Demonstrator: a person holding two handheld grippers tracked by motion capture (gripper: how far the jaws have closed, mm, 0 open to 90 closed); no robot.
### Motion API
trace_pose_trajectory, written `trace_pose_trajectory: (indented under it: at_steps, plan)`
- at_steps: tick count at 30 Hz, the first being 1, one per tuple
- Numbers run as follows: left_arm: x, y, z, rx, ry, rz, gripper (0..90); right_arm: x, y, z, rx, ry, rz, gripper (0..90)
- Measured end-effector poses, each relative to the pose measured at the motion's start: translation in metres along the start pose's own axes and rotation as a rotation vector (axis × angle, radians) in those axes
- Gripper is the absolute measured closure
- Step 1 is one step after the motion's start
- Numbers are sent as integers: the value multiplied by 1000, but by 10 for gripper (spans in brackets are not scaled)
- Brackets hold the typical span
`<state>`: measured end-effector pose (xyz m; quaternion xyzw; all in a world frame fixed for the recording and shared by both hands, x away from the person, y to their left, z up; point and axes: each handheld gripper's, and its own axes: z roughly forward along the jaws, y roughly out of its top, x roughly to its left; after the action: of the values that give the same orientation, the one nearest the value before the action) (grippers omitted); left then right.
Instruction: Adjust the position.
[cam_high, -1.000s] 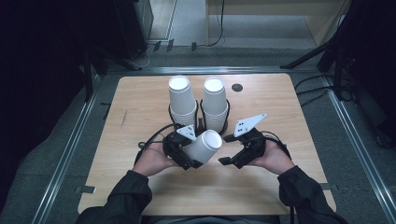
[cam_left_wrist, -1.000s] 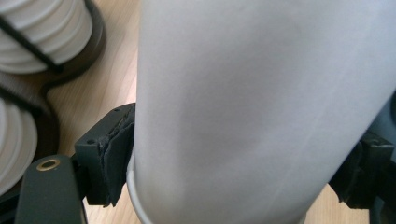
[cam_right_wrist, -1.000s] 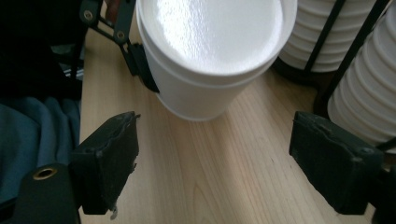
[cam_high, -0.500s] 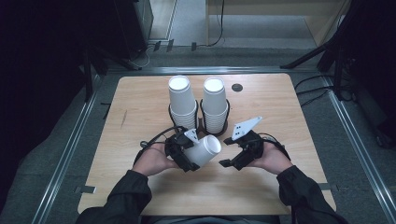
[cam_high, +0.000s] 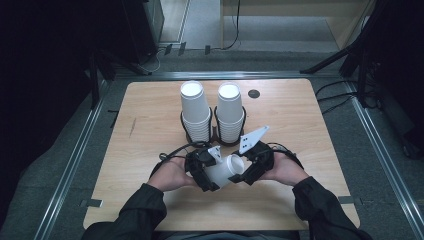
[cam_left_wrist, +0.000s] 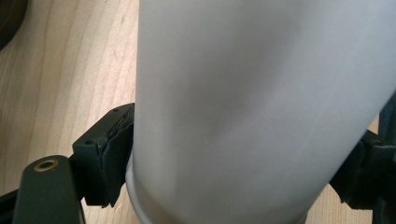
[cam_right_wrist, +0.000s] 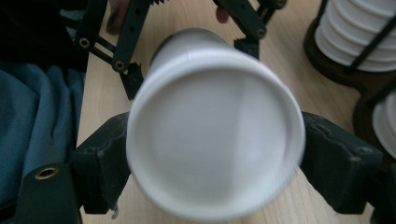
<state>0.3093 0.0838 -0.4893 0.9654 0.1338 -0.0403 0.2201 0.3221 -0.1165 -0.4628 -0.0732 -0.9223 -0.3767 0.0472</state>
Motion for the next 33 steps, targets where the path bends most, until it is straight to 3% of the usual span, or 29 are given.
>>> trace_pose_trajectory:
  at_steps: [6,11,17,18,20,28,33]
  plan:
    - [-2,1,0,-1,-18,3,134,5,9,9,37,21,-43,239]
    - [-3,-1,-1,-19,-29,22,107,7,10,8,48,32,-43,247]
    - [1,-4,-10,-108,-9,28,0,5,9,1,27,32,-24,242]
    - [2,-5,-12,-132,9,36,0,4,8,0,23,34,-22,242]
    - [4,-8,-15,-167,5,21,0,4,7,-2,23,22,-20,241]
    - [5,-13,-22,-212,26,4,0,-2,0,-12,-2,-5,17,240]
    - [8,-15,-30,-264,50,-26,0,-6,-5,-22,-54,-7,43,239]
